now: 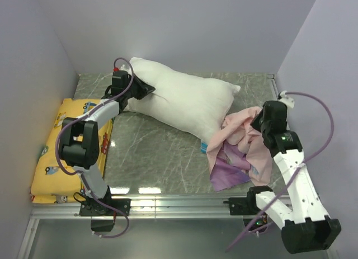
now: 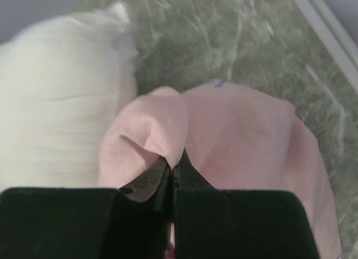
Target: Remove the pillowcase from the pillow
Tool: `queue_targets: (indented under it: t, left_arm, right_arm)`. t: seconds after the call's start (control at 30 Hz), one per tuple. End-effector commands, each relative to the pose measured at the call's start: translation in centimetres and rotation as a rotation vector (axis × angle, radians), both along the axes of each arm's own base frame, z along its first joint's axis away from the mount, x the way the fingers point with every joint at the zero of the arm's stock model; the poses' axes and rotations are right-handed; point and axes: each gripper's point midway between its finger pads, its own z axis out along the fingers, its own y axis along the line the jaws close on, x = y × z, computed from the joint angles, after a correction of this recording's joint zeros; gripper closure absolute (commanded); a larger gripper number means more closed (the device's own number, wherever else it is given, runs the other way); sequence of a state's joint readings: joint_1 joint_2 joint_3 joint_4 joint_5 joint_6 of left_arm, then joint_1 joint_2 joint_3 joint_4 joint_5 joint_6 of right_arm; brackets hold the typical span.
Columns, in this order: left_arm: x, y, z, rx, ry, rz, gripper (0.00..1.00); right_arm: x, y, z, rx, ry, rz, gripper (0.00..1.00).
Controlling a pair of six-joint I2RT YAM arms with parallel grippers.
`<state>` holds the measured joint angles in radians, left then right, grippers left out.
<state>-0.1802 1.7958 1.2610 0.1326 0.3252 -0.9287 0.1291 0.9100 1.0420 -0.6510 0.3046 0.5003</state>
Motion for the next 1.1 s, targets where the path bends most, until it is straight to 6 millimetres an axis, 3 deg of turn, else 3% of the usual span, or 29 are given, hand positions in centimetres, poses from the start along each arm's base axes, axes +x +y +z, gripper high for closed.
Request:
queue_targets:
  t: [0.0,0.03,0.07,0.1,0.2,0.37,0.43,0.53,0.57,0.6,0.63,0.67,0.73,0.77,0.8,0.83,0.87,0.93,1.0,1.03,1.07]
  left_arm:
    - [-0.2,0.2,-0.2,0.05,-0.007,0.026,0.99]
    - [-0.2,0.1,-0.2,0.048,-0.006,0.025,0.99]
    - [-0.4,-0.2,-0.2,0.049,-0.006,0.02,0.99]
    - [-0.5,-0.5,-0.2,0.048,-0.007,0.016,1.0]
    - [-0.8,-1.0,-0.4,0.044,-0.005,0.009,1.0]
    - [-1.0,-1.6,-0.5,0.035,0.001,-0.002,0.99]
    - [-1.2,-1.8,-0.4,0.04,0.0,-0.013,1.0]
    - [-1.6,-2.4,0.4,0.054,-0.018,-0.044,0.96]
    - [-1.8,-2.7,1.1,0.06,-0.029,-0.054,0.94]
    - [-2.2,-2.7,1.2,0.07,-0.018,-0.059,0.89]
    - [-2.3,-2.9,2.1,0.077,-0.039,-0.069,0.85]
    - [-2.7,-2.9,3.4,0.078,-0.063,-0.071,0.81]
    - [-3.4,-2.7,4.6,0.095,-0.081,-0.07,0.67]
    - [-4.0,-2.8,6.4,0.093,-0.122,-0.071,0.61]
    - [-4.5,-2.5,6.6,0.111,-0.119,-0.064,0.51]
    - [-5.2,-2.5,6.8,0.121,-0.118,-0.066,0.47]
    - [-5.9,-2.3,8.3,0.137,-0.156,-0.06,0.39]
    - [-7.3,-1.9,10.4,0.154,-0.198,-0.05,0.34]
    - [-8.8,-2.0,10.8,0.184,-0.208,-0.051,0.3]
    - [-10.0,-1.9,12.3,0.183,-0.242,-0.051,0.3]
    - [-11.1,-2.3,12.3,0.195,-0.24,-0.067,0.3]
  right_arm:
    - [1.3,0.1,-4.6,0.131,0.008,-0.01,1.0]
    - [1.1,-0.2,-7.6,0.145,0.042,-0.028,1.0]
    - [0.9,-1.5,-9.2,0.172,0.063,-0.077,1.0]
    - [0.2,-1.3,-12.1,0.214,0.117,-0.074,1.0]
    - [-0.1,-3.6,-15.3,0.276,0.154,-0.149,1.0]
    - [0.0,-5.4,-16.9,0.309,0.196,-0.191,1.0]
    - [0.2,-5.6,-16.3,0.304,0.199,-0.196,0.97]
    - [0.3,-6.2,-14.0,0.268,0.166,-0.205,0.69]
    - [0.3,-6.8,-13.0,0.236,0.144,-0.218,0.45]
    - [0.6,-7.2,-11.3,0.215,0.116,-0.225,0.35]
    - [0.2,-7.3,-10.9,0.205,0.129,-0.231,0.21]
    - [0.2,-7.5,-9.8,0.186,0.107,-0.226,0.15]
    - [0.2,-7.2,-7.7,0.173,0.073,-0.208,0.07]
    - [0.1,-6.8,-6.5,0.158,0.044,-0.192,0.05]
    - [0.2,-6.8,-5.3,0.133,0.019,-0.199,0.05]
    - [0.1,-5.7,-5.0,0.12,0.025,-0.169,0.04]
    - [0.0,-5.4,-3.8,0.103,0.005,-0.174,0.04]
    - [0.0,-3.9,-2.3,0.089,-0.031,-0.133,0.03]
    - [0.1,-1.0,-0.3,0.075,-0.075,-0.055,0.02]
    - [-0.1,-0.2,0.6,0.075,-0.1,-0.029,0.02]
    - [-0.3,1.4,1.2,0.081,-0.114,0.023,0.02]
